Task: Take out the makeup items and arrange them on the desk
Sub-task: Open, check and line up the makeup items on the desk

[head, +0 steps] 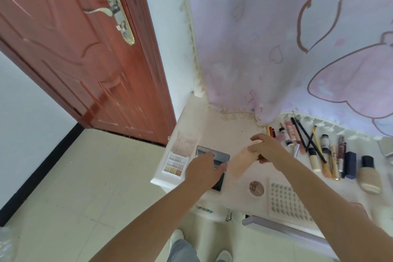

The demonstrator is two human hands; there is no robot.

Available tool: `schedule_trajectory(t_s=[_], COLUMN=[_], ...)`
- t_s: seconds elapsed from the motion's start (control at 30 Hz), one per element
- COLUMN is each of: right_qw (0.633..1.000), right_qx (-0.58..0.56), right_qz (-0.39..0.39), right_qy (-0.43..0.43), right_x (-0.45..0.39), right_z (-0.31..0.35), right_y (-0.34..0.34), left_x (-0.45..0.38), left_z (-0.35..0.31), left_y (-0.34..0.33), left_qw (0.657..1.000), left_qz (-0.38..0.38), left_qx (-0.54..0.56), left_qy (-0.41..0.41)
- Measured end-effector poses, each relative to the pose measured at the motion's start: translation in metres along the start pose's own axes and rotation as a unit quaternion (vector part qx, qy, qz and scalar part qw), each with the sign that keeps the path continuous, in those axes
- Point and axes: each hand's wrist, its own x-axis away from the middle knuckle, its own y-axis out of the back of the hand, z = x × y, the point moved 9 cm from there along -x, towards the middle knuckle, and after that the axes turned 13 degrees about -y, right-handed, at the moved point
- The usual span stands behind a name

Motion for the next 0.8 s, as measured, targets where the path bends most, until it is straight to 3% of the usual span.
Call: schedule_trajectory(t_s=[0.13,0.2,0.33,0.43,0.5,0.63,0.8], right_qw=[0.991,0.982,0.97,0.976,0.949,0.882,0.878], right_qx=[-0.118,-0.159,-0.186,-0.072,0.036,0.103,0.023], right_qz=[0.025,0.036,0.057,-0.057,-0.168,-0.221,-0.104], right_qy=[0.066,0.093,0.147,0.2,0.265,0.403,0.467], right_x=[0.039,0.058,0.097,0.127,0.149,0.191,0.21], right_z=[0.04,0.056,0.086,0.107,0.125,0.156,0.17], right_y=[0.028,0.045,0.073,0.099,0.116,0.127,0.142], left_x=[-0.025,-0.027,-0.027,-0.019,-0.01,-0.006,0.007], left_z=[-0.058,-0.08,-0.116,-0.141,-0.157,-0.175,-0.164], left_y=[0.032,0.068,0.119,0.153,0.175,0.205,0.247], left_qw=[0.993,0.964,0.902,0.868,0.85,0.878,0.895], left_qz=[-0.035,-0.159,-0.286,-0.322,-0.336,-0.269,-0.275], left_qx=[-0.055,-0.157,-0.208,-0.214,-0.231,-0.212,0.032], left_qy=[-0.094,-0.142,-0.249,-0.312,-0.333,-0.333,-0.35])
